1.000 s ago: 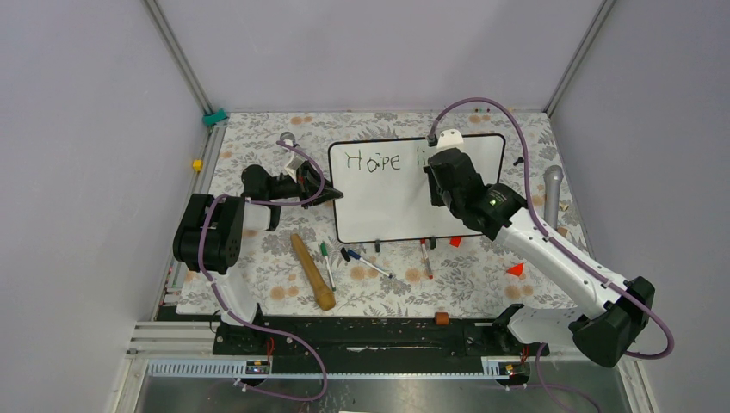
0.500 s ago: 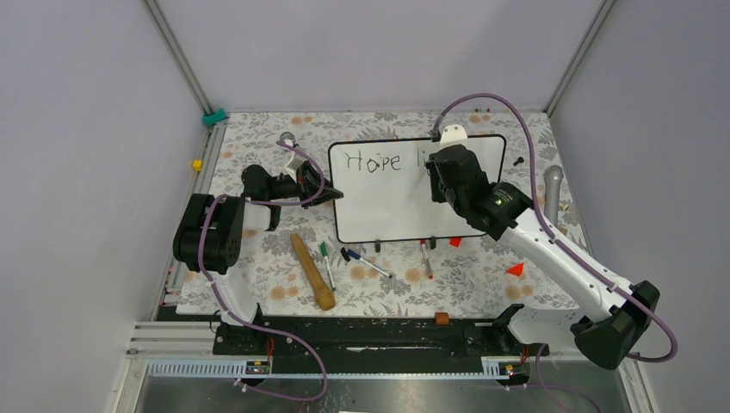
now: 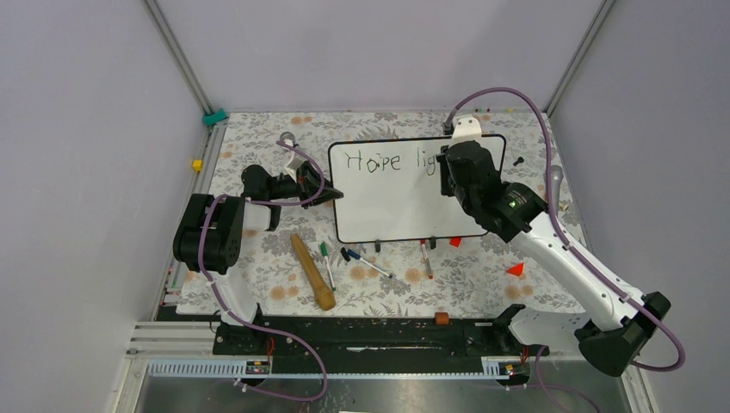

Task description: Write a sentence on the whiteboard

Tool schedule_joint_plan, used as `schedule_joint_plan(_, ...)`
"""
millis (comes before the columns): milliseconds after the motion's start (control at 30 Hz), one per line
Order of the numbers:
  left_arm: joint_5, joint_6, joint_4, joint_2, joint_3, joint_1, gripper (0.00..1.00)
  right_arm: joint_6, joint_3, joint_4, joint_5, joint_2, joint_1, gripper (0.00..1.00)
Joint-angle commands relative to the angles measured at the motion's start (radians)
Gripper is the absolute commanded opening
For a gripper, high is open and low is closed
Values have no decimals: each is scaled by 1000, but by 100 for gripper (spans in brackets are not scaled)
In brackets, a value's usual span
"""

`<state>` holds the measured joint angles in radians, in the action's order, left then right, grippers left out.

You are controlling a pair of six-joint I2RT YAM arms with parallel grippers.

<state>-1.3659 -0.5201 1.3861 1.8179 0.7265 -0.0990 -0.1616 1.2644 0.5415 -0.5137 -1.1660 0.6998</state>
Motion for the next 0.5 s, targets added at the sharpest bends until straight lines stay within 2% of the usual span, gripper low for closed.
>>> schedule_joint_plan(0, -41, 123, 88, -4, -4, 2, 0, 17, 75, -22, -50, -27, -14, 0)
schedule_joint_plan(467, -40, 121, 88, -3, -1, 2, 0, 34, 124, -44, -53, -75, -46, 0)
